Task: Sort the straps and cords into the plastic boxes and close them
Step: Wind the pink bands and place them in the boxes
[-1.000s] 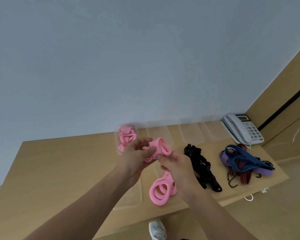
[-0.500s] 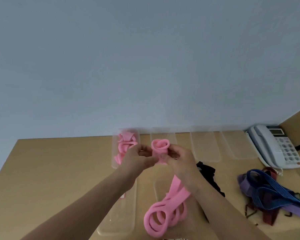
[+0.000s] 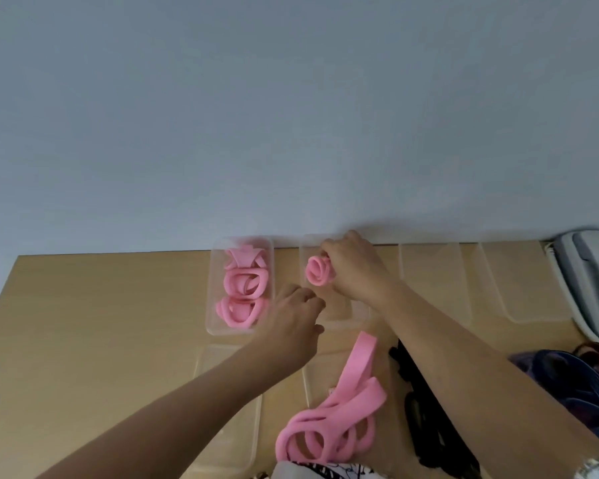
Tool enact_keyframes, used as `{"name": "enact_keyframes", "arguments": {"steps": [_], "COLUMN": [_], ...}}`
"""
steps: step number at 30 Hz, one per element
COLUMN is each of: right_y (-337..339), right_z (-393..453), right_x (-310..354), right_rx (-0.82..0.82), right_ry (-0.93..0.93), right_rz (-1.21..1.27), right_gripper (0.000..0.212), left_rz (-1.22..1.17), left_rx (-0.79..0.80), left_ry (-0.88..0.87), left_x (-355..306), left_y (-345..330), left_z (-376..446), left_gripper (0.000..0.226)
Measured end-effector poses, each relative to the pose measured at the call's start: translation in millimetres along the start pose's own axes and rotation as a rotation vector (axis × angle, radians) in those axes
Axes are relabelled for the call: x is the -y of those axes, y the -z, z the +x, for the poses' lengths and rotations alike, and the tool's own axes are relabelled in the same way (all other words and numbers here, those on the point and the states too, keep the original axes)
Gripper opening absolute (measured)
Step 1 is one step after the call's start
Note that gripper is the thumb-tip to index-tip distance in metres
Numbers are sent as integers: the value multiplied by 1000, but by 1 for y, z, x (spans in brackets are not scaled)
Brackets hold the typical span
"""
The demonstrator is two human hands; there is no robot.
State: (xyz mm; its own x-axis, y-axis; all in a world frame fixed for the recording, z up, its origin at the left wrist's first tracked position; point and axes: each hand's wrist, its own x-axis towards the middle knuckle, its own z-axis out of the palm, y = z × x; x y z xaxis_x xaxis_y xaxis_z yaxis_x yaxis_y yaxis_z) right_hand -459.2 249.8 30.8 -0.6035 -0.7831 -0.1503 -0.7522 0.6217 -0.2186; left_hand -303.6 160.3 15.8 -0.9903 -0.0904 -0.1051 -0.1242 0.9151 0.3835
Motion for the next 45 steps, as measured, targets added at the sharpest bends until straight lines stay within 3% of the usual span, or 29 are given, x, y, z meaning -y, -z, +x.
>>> {"name": "enact_keyframes", "arguments": {"steps": [6,11,14,22,30,32,37,43,45], "right_y": [-16,-21,-28,-34,-37,-34,-28,-23,-24], "right_z": [1,1,-6,-12,-13,-12,-14,-34,-38], "right_x": [-1,0,6,7,10,9,3,-4,-5], "right_rx": [-14,-127,-51,27,-227,-211,-124,-244,-244], "right_ry": [-68,-152,-101,-52,-190,-206,-146,-90,-81], "right_rz": [-29,35,3,-117,-46,-22,-35,127,127], "right_gripper": [19,31,16,16,18,29,17,27,22], "left_rz": [5,-35,-44,-63,-113,-129,-140,-154,-156], "left_rx": [-19,-43,-35,-52,-70,-67,-93,-144,-140], "left_ry": [-2,4,7,10,8,14,11,12,15], "left_x": [3,3,2,2,5,5,6,4,4], "left_y": [-4,-2,-2,-1,1,2,4,10,11], "left_z": [-1,-4,-5,-8,-10,-11,-12,-13,-14], "left_gripper": [31,31,31,30,28,28,27,22,23]}}
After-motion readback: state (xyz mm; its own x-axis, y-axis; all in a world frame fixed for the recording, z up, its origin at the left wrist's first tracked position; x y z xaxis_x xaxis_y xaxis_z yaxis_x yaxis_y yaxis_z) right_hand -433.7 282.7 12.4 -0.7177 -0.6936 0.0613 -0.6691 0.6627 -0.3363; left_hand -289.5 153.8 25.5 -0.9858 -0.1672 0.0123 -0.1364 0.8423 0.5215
